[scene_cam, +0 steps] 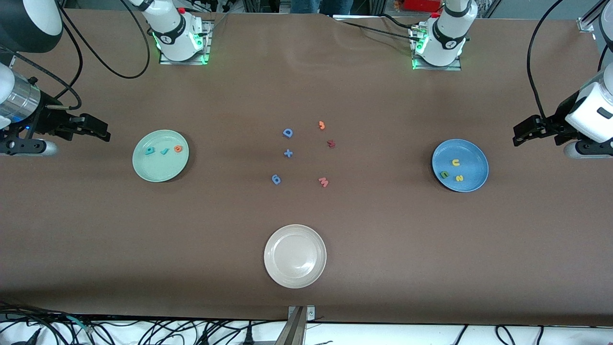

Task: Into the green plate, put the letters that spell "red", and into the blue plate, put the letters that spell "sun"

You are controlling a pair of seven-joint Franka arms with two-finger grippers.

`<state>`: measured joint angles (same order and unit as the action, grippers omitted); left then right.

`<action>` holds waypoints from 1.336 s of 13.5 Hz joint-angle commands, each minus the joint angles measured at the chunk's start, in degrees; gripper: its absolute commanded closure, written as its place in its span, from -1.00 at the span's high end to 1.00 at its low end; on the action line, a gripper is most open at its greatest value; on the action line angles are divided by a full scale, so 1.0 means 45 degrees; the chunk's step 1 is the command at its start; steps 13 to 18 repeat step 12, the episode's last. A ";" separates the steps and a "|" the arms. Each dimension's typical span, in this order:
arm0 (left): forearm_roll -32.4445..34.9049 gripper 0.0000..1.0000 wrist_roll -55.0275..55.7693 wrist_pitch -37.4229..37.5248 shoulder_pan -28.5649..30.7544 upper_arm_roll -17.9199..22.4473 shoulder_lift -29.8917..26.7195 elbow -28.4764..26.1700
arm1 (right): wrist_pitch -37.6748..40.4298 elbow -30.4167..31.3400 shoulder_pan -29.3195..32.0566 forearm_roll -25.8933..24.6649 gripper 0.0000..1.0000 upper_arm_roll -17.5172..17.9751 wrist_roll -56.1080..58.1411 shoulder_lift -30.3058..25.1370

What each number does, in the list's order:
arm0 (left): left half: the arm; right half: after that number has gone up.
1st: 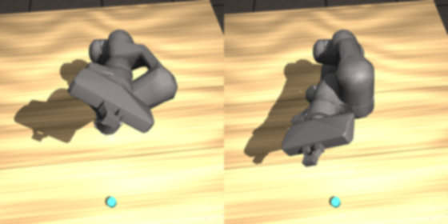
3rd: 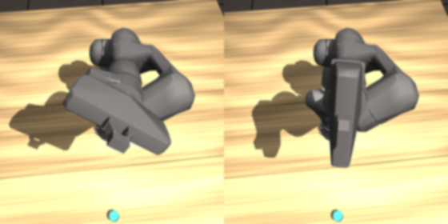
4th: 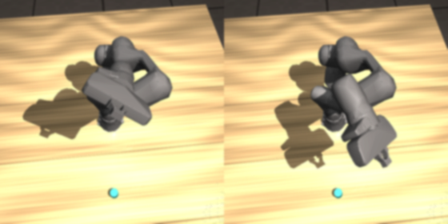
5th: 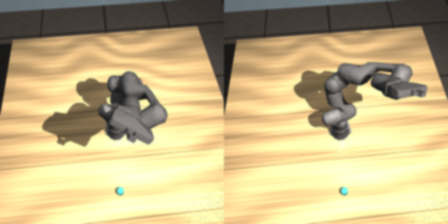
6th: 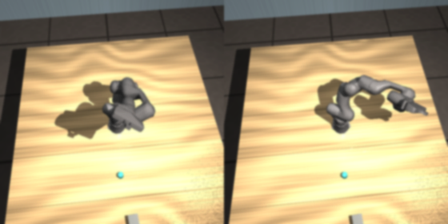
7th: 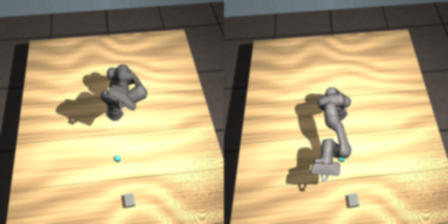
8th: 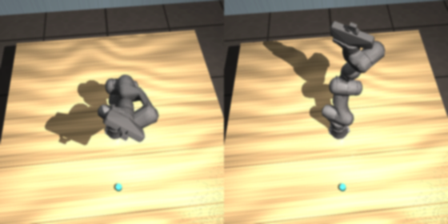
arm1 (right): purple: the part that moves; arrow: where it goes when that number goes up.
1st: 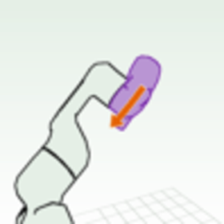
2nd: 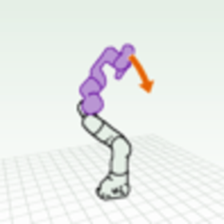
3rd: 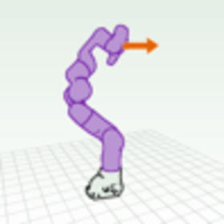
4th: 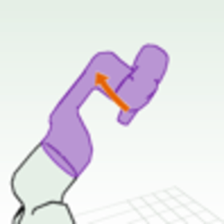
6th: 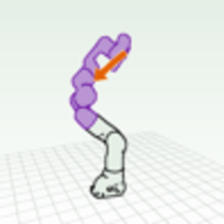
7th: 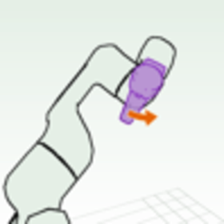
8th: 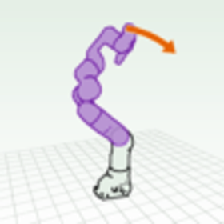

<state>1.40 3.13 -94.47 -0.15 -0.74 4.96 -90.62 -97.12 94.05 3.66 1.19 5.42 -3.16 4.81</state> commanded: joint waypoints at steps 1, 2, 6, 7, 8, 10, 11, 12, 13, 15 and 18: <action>-0.0135 1.00 -0.0266 0.0017 0.0013 0.0028 0.0070 0.0178 | 0.0020 -0.0100 0.0280 -0.0148 0.98 0.0279 -0.0020 -0.0171; -0.0135 1.00 -0.0266 0.0017 0.0013 0.0028 0.0070 0.0178 | 0.0020 -0.0119 0.0299 -0.0148 0.98 0.0279 0.0038 -0.0171; -0.0154 1.00 -0.0266 -0.0002 0.0013 0.0028 0.0070 0.0178 | 0.0020 -0.0120 0.0299 0.0048 0.98 0.0221 -0.0020 -0.0171; -0.0135 1.00 -0.0266 -0.0002 0.0013 0.0028 0.0070 0.0178 | 0.0020 -0.0120 0.0299 0.0009 0.98 0.0259 -0.0020 -0.0171; -0.0135 1.00 -0.0266 -0.0002 0.0013 0.0028 0.0070 0.0178 | 0.0040 -0.0120 0.0299 0.0008 0.99 0.0260 -0.0001 -0.0171; -0.0154 1.00 -0.0266 -0.0002 0.0013 0.0028 0.0070 0.0178 | 0.0020 -0.0120 0.0299 0.0028 0.99 0.0260 0.0000 -0.0171; -0.0135 1.00 -0.0266 -0.0002 0.0013 0.0028 0.0070 0.0178 | 0.0020 -0.0120 0.0299 0.0028 0.99 0.0260 0.0000 -0.0171; -0.0135 1.00 -0.0266 -0.0002 0.0013 0.0028 0.0070 0.0178 | 0.0020 -0.0120 0.0299 0.0028 0.99 0.0260 0.0000 -0.0171; -0.0135 1.00 -0.0266 -0.0002 0.0013 0.0028 0.0070 0.0178 | 0.0020 -0.0120 0.0299 0.0028 0.99 0.0260 0.0000 -0.0171; -0.0135 1.00 -0.0266 -0.0002 0.0013 0.0028 0.0070 0.0178 | 0.0020 -0.0120 0.0299 0.0028 0.99 0.0260 0.0000 -0.0171; -0.0135 1.00 -0.0266 -0.0002 0.0013 0.0028 0.0070 0.0178 | 0.0020 -0.0120 0.0299 0.0028 0.99 0.0260 0.0000 -0.0171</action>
